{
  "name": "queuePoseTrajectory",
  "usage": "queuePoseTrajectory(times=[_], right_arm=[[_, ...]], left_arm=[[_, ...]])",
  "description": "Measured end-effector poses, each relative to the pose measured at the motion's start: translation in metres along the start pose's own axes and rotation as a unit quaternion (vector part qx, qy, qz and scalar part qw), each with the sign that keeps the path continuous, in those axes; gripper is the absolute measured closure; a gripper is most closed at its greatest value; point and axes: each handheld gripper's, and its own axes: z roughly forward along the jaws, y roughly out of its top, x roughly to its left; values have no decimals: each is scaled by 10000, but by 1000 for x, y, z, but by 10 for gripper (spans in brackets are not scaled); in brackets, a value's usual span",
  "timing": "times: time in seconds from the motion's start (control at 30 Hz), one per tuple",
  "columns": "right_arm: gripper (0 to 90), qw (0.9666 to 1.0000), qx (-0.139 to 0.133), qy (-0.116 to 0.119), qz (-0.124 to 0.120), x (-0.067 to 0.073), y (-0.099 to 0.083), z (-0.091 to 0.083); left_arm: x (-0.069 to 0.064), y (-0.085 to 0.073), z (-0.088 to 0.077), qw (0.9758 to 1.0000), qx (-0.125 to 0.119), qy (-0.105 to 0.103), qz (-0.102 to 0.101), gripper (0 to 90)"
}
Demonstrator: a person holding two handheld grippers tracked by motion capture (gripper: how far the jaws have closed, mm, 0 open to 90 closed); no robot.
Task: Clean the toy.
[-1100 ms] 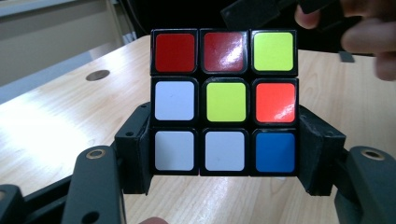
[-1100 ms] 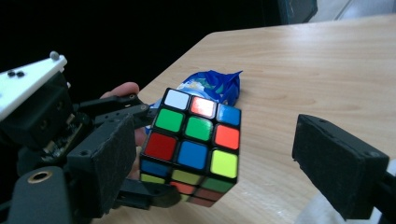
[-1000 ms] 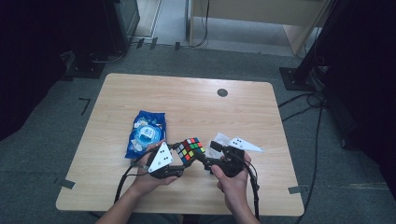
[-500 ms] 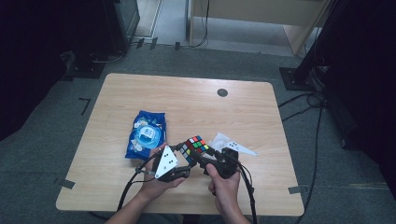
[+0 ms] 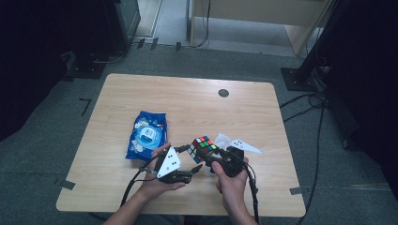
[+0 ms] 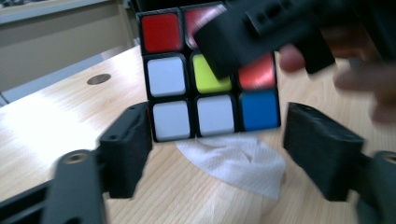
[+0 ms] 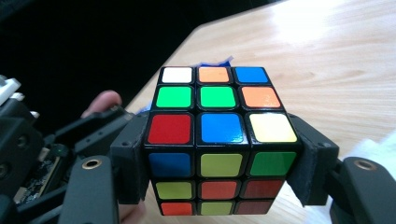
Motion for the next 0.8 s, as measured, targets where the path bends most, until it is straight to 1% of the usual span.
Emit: queuePoseTrajectory(times=[0.03,0.07,0.1,0.13,0.17,0.23,0.27,0.3,0.4,0.47,0.5,0.6,0.7,0.73,0.77,0.8], right_arm=[[344,10000,18,-52,-36,-2,3,-2],[344,9999,106,-112,-69,-4,7,-5],[344,9997,183,-124,-117,-6,11,-7],[344,9993,308,-142,-157,-9,16,-9],[344,9986,483,-118,-192,-11,21,-11],[344,9967,791,-29,-183,-15,29,-14],[344,9958,896,16,-199,-17,32,-16],[344,9951,983,13,-143,-19,36,-19],[344,9927,1200,28,-68,-21,40,-20],[343,9917,1284,-19,-114,-20,41,-19],[344,9910,1332,-36,-127,-19,41,-19],[344,9888,1485,11,-108,-17,41,-17],[344,9865,1634,6,-147,-14,41,-14],[343,9850,1716,3,-159,-12,40,-13],[343,9844,1750,-8,-181,-12,40,-12],[343,9834,1802,-19,-190,-10,40,-11]], left_arm=[[1,0,0,10000,-1,-5,13,175],[2,0,0,10000,16,21,58,164],[3,0,-1,9999,43,60,135,147],[4,1,-1,9997,63,60,215,138],[4,1,-1,9994,95,101,318,137],[5,2,-1,9985,151,165,506,137],[4,3,1,9975,191,202,652,137],[3,3,1,9970,210,213,717,137],[0,6,4,9942,279,252,1011,138],[-1,8,6,9928,304,266,1125,139],[-2,10,8,9917,323,233,1223,139],[-6,16,12,9862,382,264,1587,139],[-6,20,16,9828,413,246,1783,141],[-7,21,16,9819,403,248,1835,142],[-8,23,17,9795,420,245,1953,144],[-8,23,17,9784,434,233,2010,145]])
